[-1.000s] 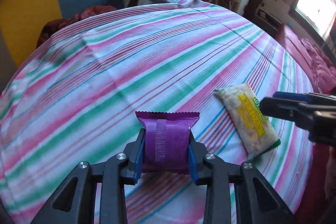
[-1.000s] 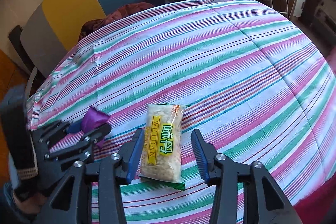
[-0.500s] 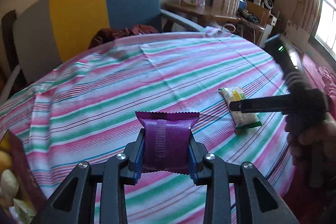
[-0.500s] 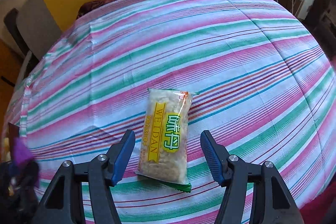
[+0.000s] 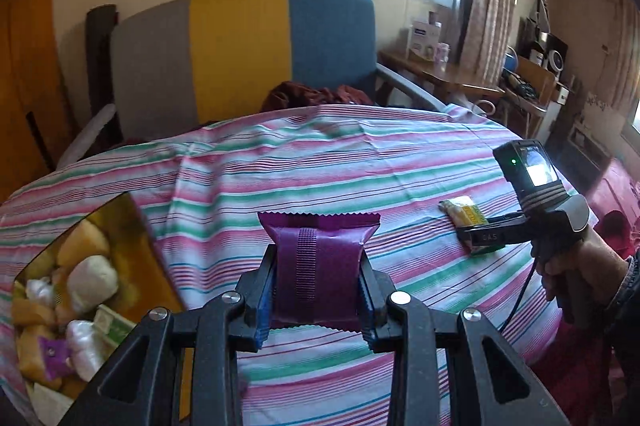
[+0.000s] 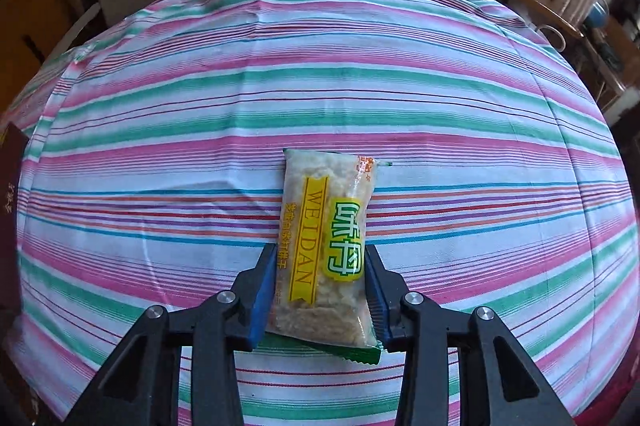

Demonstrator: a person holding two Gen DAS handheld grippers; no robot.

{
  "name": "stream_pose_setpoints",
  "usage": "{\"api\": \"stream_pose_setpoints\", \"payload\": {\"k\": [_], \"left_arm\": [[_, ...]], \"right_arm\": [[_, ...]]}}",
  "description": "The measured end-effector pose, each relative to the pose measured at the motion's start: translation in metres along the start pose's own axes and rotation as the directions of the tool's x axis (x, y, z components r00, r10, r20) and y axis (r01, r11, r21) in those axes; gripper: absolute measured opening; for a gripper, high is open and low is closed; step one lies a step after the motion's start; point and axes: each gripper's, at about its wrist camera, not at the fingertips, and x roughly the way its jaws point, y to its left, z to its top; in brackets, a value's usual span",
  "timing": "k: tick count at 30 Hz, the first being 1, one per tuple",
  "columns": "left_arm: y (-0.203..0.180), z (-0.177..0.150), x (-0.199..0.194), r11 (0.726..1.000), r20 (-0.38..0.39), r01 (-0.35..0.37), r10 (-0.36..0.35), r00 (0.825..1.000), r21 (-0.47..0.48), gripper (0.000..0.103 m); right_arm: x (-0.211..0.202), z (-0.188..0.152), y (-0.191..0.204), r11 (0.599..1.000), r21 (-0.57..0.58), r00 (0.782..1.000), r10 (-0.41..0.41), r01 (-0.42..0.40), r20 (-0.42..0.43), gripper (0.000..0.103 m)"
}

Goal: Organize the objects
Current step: 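Carry the purple packet to the gold tray and release it with the left gripper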

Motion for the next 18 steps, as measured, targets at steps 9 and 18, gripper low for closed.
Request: {"api": "stream_pose_setpoints", "payload": {"k": [9,18], "left_arm": [[0.042,-0.022,-0.02,0.995,0.01,-0.063,0.064,0.998,-0.075,0.034],[0.075,-0.037,-0.037,0.981,0.026,-0.157,0.161,0.987,-0.116,0.034]], "right_arm": [[0.0,-0.005,0.0,1.0,-0.013,1.0,-0.013,0.014,0.011,0.045],[0.0,-0.009,0.014,0.997,-0.051,0.998,-0.054,0.056,0.027,0.046]]}}
